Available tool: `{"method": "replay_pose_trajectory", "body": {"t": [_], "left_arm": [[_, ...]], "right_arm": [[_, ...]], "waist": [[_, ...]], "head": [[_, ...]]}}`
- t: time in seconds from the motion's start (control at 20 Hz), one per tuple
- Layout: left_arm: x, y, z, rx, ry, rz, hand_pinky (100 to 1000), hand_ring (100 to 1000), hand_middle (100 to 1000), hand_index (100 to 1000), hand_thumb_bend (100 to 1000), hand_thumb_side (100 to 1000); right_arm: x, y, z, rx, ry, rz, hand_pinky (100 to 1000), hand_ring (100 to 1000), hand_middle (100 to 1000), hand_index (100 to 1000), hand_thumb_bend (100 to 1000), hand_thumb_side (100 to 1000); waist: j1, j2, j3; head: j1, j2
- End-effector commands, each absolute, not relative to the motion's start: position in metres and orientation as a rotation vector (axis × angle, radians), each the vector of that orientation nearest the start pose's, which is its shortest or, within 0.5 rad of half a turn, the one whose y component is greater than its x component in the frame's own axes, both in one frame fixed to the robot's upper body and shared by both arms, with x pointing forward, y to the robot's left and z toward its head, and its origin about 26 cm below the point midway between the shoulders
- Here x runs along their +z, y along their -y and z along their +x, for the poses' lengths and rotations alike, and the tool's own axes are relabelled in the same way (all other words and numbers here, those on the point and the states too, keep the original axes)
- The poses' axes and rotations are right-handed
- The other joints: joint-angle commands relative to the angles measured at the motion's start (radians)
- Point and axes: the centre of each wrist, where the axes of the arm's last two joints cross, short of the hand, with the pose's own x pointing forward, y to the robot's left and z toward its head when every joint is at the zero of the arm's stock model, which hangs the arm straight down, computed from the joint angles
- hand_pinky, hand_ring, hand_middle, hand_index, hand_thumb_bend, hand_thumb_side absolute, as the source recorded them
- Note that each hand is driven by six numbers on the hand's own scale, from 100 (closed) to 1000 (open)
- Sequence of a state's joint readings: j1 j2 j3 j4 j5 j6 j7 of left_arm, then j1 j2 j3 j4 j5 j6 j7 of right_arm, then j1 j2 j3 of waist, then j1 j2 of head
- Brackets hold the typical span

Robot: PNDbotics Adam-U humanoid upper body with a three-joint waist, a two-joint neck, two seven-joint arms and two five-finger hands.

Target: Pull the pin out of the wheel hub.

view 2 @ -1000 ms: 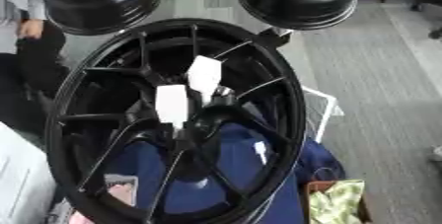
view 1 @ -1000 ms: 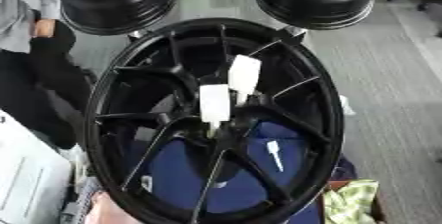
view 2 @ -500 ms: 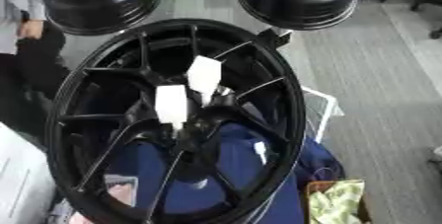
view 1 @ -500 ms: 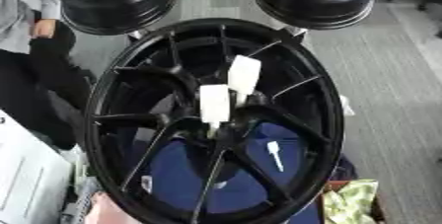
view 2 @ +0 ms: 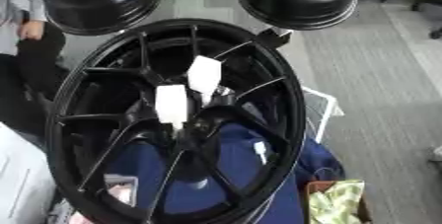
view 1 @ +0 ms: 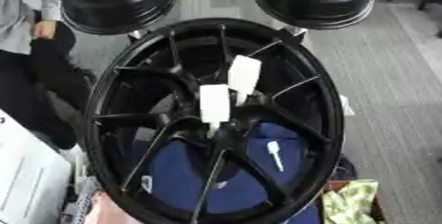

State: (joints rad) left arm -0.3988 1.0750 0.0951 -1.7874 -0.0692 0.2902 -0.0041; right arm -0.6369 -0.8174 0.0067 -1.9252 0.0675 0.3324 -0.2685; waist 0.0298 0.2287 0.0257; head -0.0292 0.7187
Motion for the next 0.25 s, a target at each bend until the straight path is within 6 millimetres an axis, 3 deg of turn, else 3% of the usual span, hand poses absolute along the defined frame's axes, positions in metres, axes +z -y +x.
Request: {"method": "replay_pose_trajectory", "body": {"t": [0.05, 0.25], "left_arm": [[0.344, -0.374, 0.293, -0.421, 2.076, 1.049, 669, 768, 758, 861, 321, 646], [0.332, -0.338, 0.291, -0.062, 2.315, 0.852, 679, 785, 776, 884, 285, 704]], "right_arm": [[0.358, 0.298, 0.3, 0.391, 2.304, -0.959, 892, 742, 777, 835, 100, 525], [0.36, 0.293, 0.301, 0.377, 2.337, -0.919, 893, 746, 781, 836, 100, 524]], "waist": [[-0.008, -0.01, -0.002], [-0.013, -0.016, -0.008]], "head": [[0.01, -0.007], [0.029, -0.002]]}}
